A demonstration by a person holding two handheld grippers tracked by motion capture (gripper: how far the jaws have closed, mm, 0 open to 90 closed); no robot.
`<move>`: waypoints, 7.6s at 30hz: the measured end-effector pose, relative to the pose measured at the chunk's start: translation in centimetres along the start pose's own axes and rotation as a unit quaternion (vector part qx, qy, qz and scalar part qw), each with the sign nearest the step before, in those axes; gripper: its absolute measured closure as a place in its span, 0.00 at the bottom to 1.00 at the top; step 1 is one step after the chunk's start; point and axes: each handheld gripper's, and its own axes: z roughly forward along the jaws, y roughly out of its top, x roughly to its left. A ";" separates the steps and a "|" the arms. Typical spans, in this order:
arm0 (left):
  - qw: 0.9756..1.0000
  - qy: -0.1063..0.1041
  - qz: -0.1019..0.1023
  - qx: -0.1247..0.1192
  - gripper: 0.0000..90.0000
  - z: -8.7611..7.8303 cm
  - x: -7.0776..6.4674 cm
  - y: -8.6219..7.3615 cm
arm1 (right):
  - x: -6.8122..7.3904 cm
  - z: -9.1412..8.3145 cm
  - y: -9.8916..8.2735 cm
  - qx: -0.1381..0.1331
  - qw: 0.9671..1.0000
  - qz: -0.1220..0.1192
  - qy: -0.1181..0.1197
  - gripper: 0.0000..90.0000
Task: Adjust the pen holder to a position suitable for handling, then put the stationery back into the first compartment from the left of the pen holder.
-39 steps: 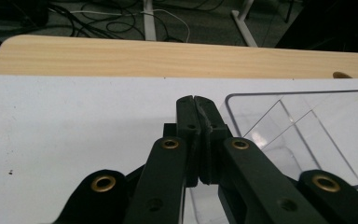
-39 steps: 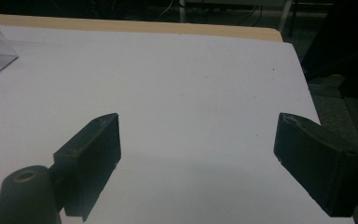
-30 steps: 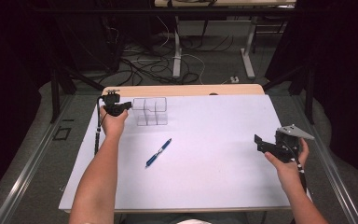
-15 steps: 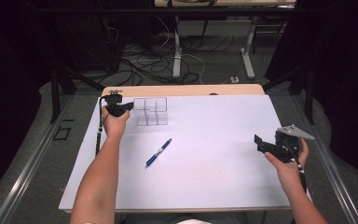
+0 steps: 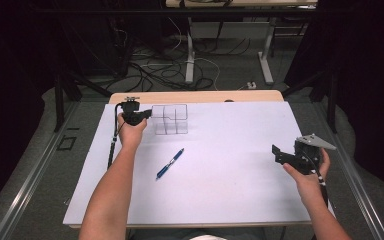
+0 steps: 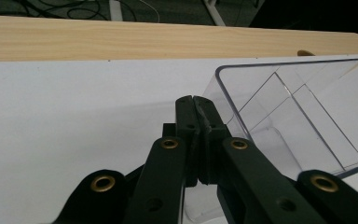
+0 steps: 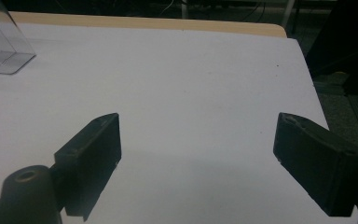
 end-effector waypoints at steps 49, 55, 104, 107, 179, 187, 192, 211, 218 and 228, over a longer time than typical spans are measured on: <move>0.999 -0.043 0.022 -0.008 1.00 3.5 -7.4 0.3 | 0.0 0.1 -0.2 -0.001 1.000 -0.003 0.004 0.17; 0.999 -0.043 0.023 -0.006 0.99 3.4 -7.4 0.3 | 0.1 0.1 -0.2 0.000 1.000 0.000 0.005 0.17; 0.996 -0.015 0.052 -0.068 0.39 -7.4 -5.7 -1.3 | 0.8 0.0 0.1 -0.007 1.000 -0.009 0.017 0.16; 0.996 -0.019 0.046 -0.069 0.37 -8.1 -5.6 -1.8 | 0.8 -0.1 0.1 -0.009 1.000 -0.013 0.016 0.16; 0.977 -0.058 0.177 0.107 0.12 -8.4 -9.6 -2.8 | 1.6 0.2 -0.3 0.011 0.999 -0.035 0.026 0.00; 0.969 -0.047 0.197 0.143 0.18 -8.0 -10.0 -2.1 | 1.5 0.3 -0.3 0.011 0.999 -0.033 0.029 0.00; 0.963 -0.040 0.211 0.162 0.22 -7.6 -10.4 -2.1 | 1.5 0.3 -0.4 0.015 0.999 -0.033 0.027 0.00; 0.952 -0.042 0.195 0.230 0.41 -5.5 -11.1 -2.1 | 1.6 0.4 -0.5 0.018 0.999 -0.031 0.033 0.00; 0.943 -0.063 0.167 0.280 0.53 -4.4 -11.1 -2.2 | 1.7 0.4 -0.5 0.018 0.999 -0.036 0.031 0.00; 0.932 -0.059 0.177 0.312 0.64 -3.0 -11.8 -3.1 | 1.5 0.4 -0.5 0.022 0.999 -0.037 0.033 0.00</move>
